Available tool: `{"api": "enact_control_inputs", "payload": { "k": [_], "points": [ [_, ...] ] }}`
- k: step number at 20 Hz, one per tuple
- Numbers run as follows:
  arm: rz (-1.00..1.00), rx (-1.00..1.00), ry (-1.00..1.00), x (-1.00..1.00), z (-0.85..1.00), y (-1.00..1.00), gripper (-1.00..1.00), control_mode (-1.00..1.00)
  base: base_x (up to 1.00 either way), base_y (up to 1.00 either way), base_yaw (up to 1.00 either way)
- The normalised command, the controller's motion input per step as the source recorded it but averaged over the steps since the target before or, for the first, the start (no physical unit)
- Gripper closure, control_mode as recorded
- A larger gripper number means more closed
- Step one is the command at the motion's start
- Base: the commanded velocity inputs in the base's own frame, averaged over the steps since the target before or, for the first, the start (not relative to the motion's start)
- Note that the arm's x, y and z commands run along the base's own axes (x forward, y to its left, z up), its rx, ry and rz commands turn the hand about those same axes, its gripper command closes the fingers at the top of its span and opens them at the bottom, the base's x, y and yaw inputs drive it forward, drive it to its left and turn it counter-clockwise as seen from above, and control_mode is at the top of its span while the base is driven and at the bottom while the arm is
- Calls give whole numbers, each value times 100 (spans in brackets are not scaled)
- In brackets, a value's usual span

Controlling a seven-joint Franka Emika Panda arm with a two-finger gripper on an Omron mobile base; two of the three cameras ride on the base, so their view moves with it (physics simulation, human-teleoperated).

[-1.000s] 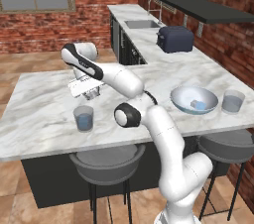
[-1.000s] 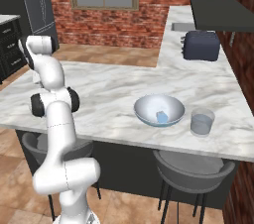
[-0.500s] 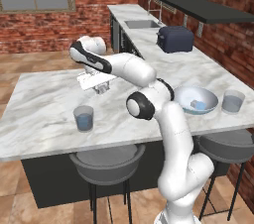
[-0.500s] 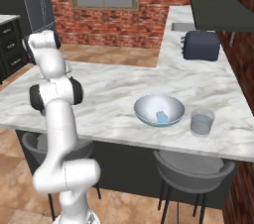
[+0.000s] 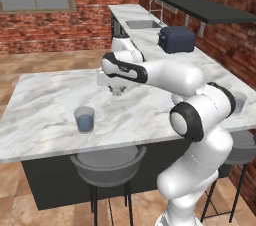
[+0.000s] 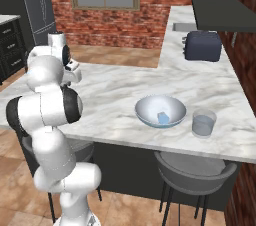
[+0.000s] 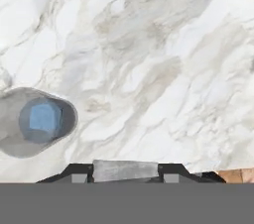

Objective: There are four ice cubes in the ice bowl. Place two ice cubes in each glass of water.

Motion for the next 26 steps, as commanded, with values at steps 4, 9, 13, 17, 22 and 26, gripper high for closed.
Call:
{"api": "enact_control_inputs", "payload": {
  "k": [4, 9, 13, 17, 22, 26],
  "points": [
    [17, 8, 2, 4, 32, 52, 100, -100, 0, 0, 0],
    [16, 1, 14, 40, 44, 49, 100, -100, 0, 0, 0],
    [12, 0, 16, 31, 0, 62, 100, -100, 0, 0, 0],
    [7, -4, 7, 0, -16, 65, 100, -100, 0, 0, 0],
    [1, -1, 0, 0, -23, 32, 100, -100, 0, 0, 0],
    [0, 0, 0, 4, -35, 1, 100, -100, 0, 0, 0]
  ]
}}
